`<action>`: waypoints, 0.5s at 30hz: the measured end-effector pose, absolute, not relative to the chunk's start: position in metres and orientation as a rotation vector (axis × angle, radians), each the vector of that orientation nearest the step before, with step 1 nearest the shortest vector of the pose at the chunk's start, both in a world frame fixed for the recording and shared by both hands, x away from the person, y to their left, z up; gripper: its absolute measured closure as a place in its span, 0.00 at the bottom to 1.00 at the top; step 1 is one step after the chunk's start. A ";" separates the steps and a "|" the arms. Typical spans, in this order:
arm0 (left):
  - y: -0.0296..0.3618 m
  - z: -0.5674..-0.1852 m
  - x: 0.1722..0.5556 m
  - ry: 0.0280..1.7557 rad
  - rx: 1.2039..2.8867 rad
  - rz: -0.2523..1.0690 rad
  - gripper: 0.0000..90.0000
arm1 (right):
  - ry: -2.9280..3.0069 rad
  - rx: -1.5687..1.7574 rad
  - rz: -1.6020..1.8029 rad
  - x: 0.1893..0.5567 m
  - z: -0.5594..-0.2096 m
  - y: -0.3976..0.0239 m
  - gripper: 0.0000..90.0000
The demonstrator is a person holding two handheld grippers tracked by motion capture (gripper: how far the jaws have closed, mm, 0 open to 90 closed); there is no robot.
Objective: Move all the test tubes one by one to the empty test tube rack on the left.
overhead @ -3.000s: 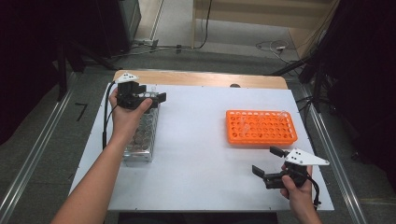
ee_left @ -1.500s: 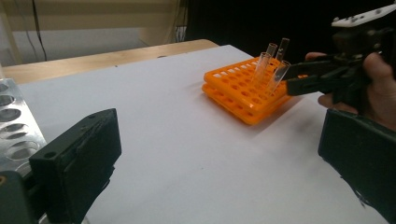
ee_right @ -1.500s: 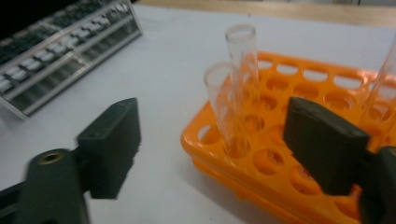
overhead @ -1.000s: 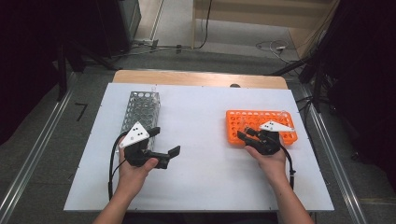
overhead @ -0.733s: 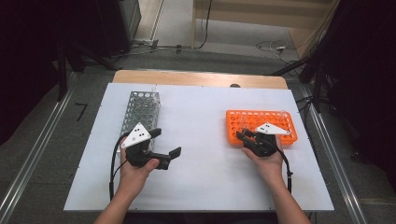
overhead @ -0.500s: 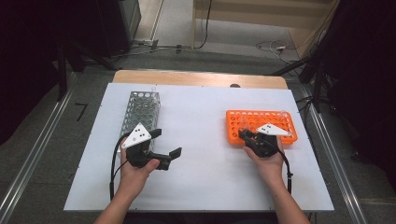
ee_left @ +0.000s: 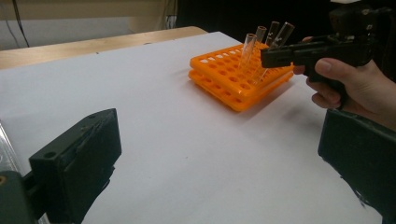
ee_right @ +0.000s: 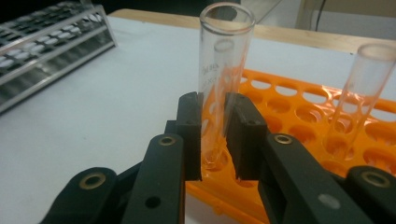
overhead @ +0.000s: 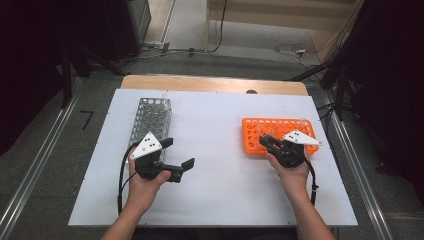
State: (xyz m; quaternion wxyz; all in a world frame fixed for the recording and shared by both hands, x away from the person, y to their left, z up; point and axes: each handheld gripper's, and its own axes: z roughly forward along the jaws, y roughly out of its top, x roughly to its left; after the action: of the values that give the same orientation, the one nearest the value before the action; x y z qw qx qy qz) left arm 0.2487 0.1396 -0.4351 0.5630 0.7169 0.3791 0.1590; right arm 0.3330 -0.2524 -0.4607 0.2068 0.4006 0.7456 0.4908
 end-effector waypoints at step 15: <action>0.135 -0.430 0.246 0.864 1.688 0.364 0.00 | 2.207 0.929 1.417 0.307 -0.437 -0.218 0.82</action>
State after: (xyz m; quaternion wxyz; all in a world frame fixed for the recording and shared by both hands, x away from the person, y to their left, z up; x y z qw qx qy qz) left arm 0.2461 0.1353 -0.4301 0.5690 0.7190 0.3678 0.1549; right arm 0.3069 -0.2181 -0.4374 0.1788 0.3286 0.7804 0.5011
